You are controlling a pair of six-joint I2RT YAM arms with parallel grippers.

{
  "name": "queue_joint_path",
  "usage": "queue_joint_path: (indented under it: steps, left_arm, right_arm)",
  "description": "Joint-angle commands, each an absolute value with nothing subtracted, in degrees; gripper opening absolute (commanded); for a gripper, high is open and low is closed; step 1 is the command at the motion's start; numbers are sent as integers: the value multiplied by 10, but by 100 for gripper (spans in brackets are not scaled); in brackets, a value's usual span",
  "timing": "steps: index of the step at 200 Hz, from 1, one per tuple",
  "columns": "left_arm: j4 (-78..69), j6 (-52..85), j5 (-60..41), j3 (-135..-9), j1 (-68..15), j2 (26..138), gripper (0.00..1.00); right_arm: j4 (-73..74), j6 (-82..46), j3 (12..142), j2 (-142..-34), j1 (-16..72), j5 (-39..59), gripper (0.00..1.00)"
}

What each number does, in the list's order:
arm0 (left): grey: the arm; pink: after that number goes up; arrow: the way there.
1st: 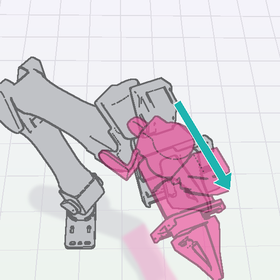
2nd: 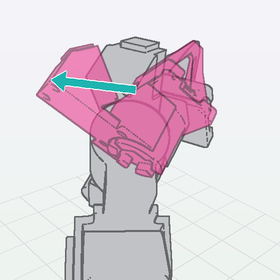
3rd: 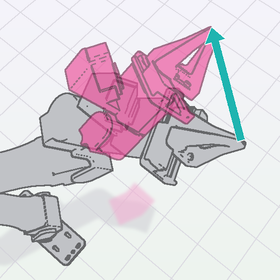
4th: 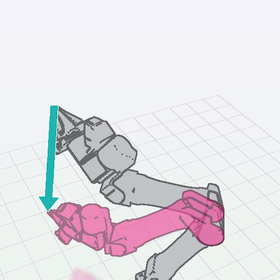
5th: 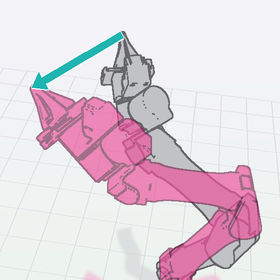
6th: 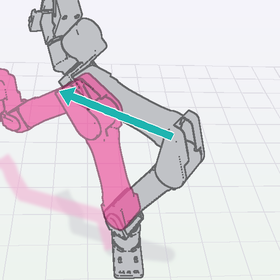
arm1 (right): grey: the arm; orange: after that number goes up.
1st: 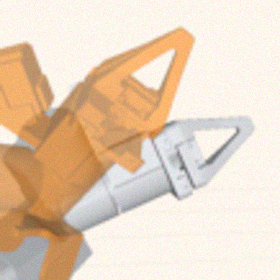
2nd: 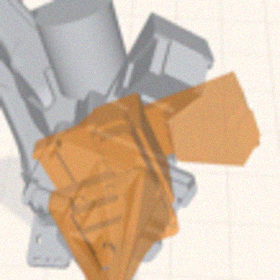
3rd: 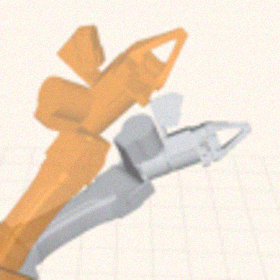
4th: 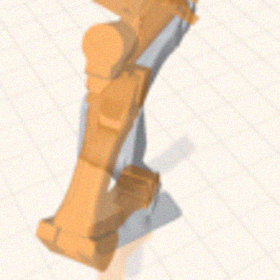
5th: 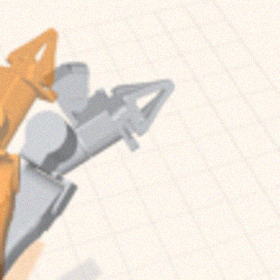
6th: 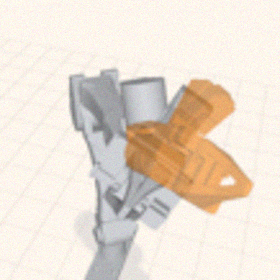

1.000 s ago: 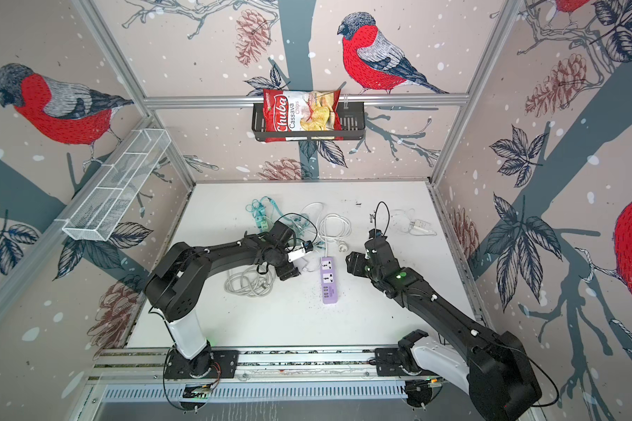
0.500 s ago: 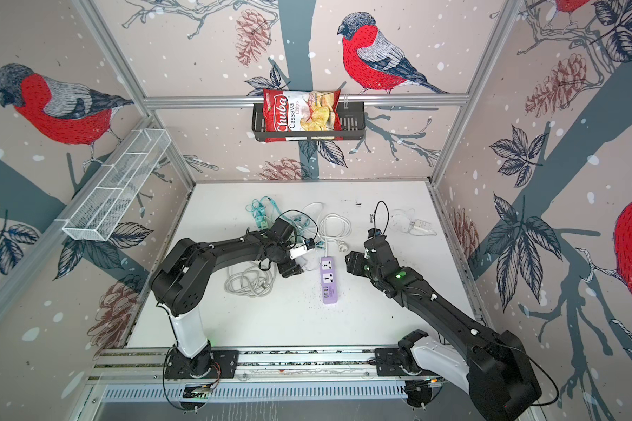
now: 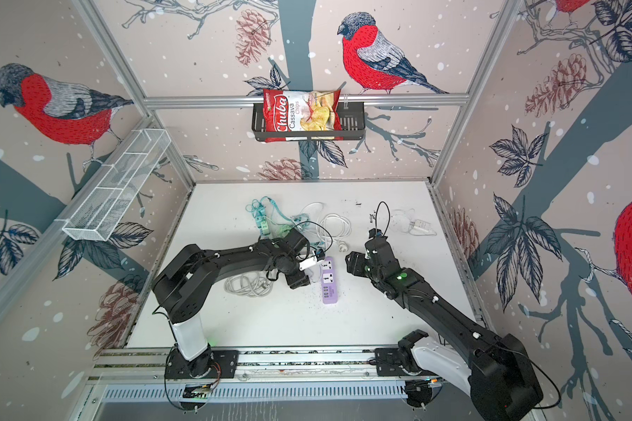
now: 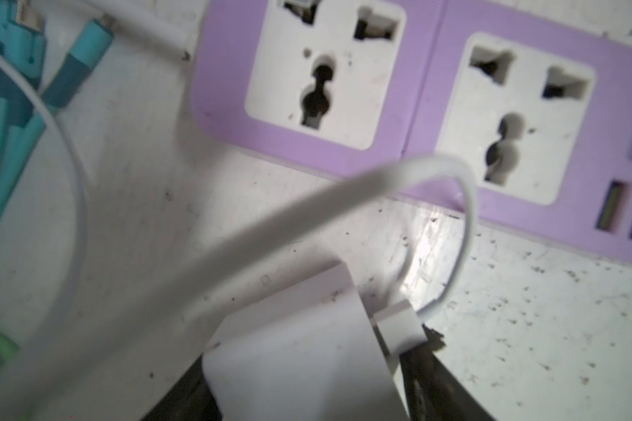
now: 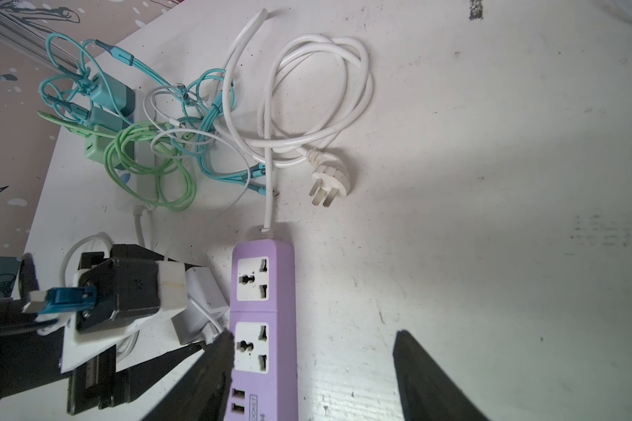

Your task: Insert the plug

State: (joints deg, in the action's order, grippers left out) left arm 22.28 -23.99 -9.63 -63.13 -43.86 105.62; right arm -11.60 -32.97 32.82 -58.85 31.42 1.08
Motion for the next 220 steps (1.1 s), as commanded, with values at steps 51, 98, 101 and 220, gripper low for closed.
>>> queue_joint_path:
  steps: [51,98,101,220]
  left_arm:
    - [270,-138,-109,-588,-471,1022,70]
    - [229,-82,-124,-554,-492,985,73]
    - [226,-79,-127,-552,-492,983,74]
    - [171,-7,-153,-496,-576,942,82]
  right_arm:
    - [-106,-322,310,-571,315,21,72]
    - [-99,-309,306,-552,316,47,75]
    - [-98,-308,306,-551,317,49,75]
    - [-85,-312,295,-559,316,62,77]
